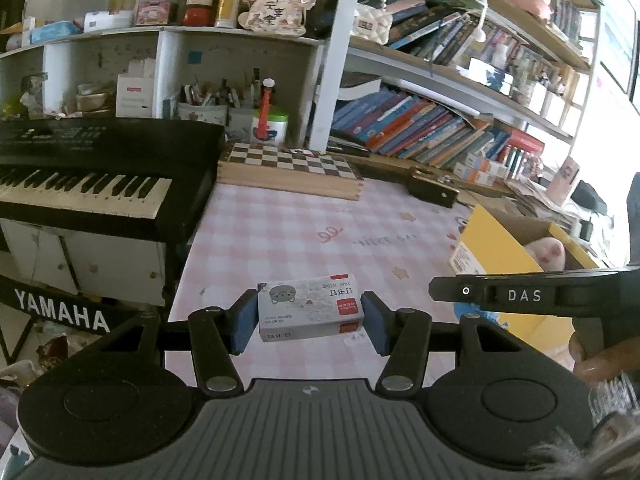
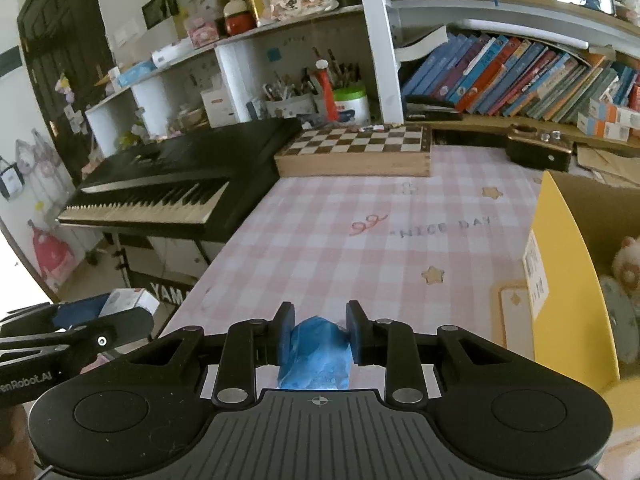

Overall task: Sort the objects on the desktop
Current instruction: 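Carry the white box and blue object with both tools toward the yellow box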

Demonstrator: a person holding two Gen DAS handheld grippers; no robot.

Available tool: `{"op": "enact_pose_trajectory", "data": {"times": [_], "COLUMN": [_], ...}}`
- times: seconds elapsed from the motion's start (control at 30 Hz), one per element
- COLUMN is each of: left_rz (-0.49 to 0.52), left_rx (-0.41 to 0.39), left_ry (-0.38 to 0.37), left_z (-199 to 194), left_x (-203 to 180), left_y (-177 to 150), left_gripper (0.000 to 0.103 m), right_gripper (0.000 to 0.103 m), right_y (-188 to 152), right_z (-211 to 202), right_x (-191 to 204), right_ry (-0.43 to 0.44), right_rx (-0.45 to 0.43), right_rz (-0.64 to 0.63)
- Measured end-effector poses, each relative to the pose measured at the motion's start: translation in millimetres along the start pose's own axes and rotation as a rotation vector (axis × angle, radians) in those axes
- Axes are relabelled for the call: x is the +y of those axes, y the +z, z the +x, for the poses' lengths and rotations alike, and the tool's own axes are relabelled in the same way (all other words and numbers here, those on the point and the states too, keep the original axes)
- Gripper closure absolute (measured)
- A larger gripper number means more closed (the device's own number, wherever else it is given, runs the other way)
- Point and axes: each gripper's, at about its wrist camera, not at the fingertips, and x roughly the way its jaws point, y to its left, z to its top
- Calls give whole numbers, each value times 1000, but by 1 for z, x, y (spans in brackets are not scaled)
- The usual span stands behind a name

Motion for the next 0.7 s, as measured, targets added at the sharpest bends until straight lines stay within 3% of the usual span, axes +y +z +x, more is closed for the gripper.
{"op": "enact_pose_trajectory", "data": {"times": [0.37, 0.7], "left_rz": [21, 72], "left_rx": [9, 59], "left_ry": [-25, -98], "left_z": [-50, -71], "left_x": [0, -10], "left_y": [-29, -54], "left_gripper": [51, 51], "right_gripper": [75, 76], "right_y": [-42, -86], "right_z": [-39, -72], "right_x": [26, 32], "right_ry": [-3, -42], "right_rx": [6, 15], "right_rz": [13, 89]}}
